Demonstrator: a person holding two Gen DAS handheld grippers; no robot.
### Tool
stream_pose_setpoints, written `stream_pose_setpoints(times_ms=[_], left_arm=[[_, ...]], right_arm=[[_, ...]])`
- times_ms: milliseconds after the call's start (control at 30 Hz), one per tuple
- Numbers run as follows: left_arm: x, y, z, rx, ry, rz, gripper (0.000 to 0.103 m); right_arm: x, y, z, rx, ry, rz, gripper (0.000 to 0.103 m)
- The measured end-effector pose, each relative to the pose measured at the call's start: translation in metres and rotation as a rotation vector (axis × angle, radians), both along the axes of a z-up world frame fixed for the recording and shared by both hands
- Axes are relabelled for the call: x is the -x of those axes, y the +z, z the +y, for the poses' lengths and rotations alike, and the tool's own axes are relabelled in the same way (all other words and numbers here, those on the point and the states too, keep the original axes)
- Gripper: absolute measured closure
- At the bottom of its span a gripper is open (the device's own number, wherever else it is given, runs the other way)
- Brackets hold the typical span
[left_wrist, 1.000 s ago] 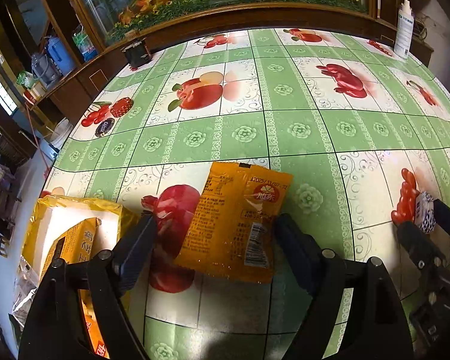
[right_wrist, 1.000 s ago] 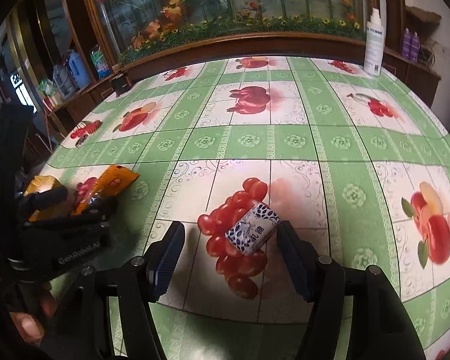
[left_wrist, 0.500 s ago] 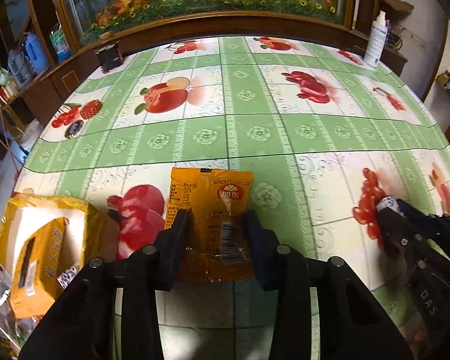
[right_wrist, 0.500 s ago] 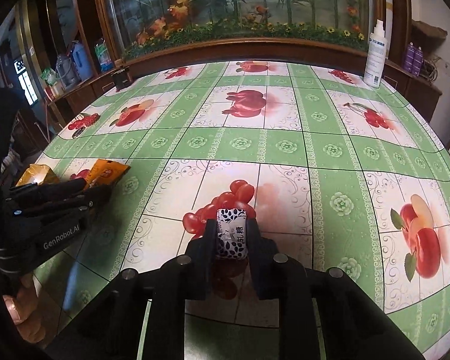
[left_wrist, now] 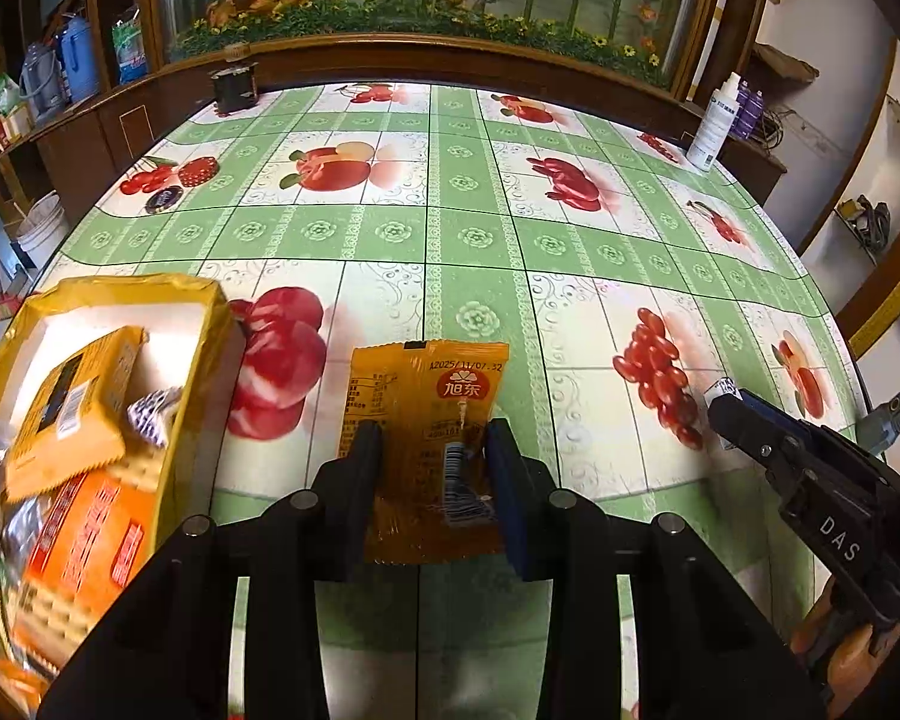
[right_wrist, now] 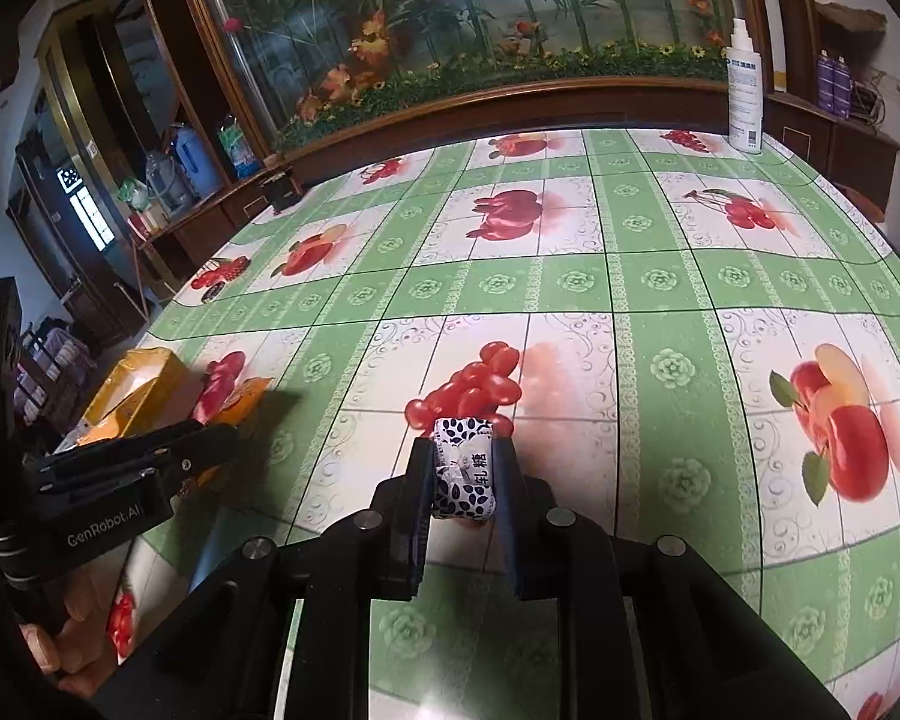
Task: Organize snacks
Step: 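Carry the orange pack and candy with both tools over the tray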
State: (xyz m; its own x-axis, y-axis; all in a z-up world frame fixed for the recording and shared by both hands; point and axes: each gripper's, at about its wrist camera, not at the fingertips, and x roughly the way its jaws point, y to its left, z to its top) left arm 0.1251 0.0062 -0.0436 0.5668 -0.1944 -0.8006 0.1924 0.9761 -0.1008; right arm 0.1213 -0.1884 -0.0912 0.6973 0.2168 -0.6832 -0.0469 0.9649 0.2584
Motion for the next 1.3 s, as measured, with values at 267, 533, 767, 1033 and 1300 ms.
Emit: stream_pose_setpoints(times_ms=[267, 533, 767, 1033, 1300], left_arm=[[0.034, 0.013, 0.01, 0.011, 0.011, -0.034, 0.07], [0.068, 0.031, 0.025, 0.005, 0.029, -0.082, 0.07], [0.093, 0.047, 0.041, 0.012, 0.059, -0.125, 0.07], [0.115, 0.062, 0.069, 0.006, 0.116, -0.171, 0.07], [0.126, 0.067, 0.104, -0.01, 0.192, -0.198, 0.07]], right_arm=[[0.03, 0.008, 0.005, -0.036, 0.03, -0.015, 0.083], [0.053, 0.013, 0.026, -0.051, 0.077, -0.025, 0.083], [0.071, 0.022, 0.046, -0.064, 0.125, -0.046, 0.083], [0.084, 0.035, 0.07, -0.075, 0.183, -0.07, 0.083], [0.088, 0.039, 0.105, -0.116, 0.272, -0.066, 0.083]])
